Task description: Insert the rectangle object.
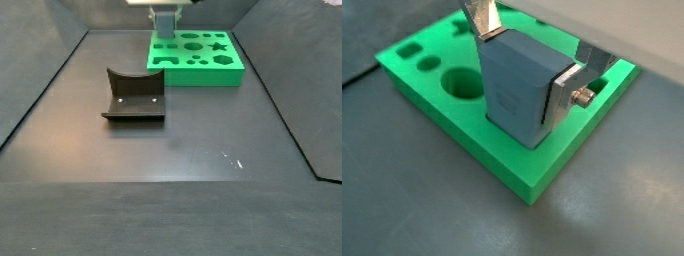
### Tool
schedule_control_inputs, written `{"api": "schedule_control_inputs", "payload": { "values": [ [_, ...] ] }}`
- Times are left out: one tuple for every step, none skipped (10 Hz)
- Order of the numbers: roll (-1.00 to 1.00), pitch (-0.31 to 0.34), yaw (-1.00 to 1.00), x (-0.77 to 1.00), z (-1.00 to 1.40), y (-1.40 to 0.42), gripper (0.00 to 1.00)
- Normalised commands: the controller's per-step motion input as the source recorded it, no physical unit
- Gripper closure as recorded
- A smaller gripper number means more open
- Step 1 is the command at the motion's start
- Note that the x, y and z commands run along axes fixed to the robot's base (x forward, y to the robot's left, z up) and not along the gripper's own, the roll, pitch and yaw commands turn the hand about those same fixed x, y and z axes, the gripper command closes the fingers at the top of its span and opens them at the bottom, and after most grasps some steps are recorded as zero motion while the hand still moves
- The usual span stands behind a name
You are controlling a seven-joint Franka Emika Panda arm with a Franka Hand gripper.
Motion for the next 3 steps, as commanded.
{"api": "schedule_control_inputs", "payload": {
  "values": [
    [0.17, 0.000, 0.21, 0.08, -0.46, 0.00, 1.00],
    [-0.03, 0.000, 0.00, 0.00, 0.00, 0.05, 1.00],
    [-0.01, 0.031, 0.00, 0.05, 0.00, 0.00, 1.00]
  ]
}}
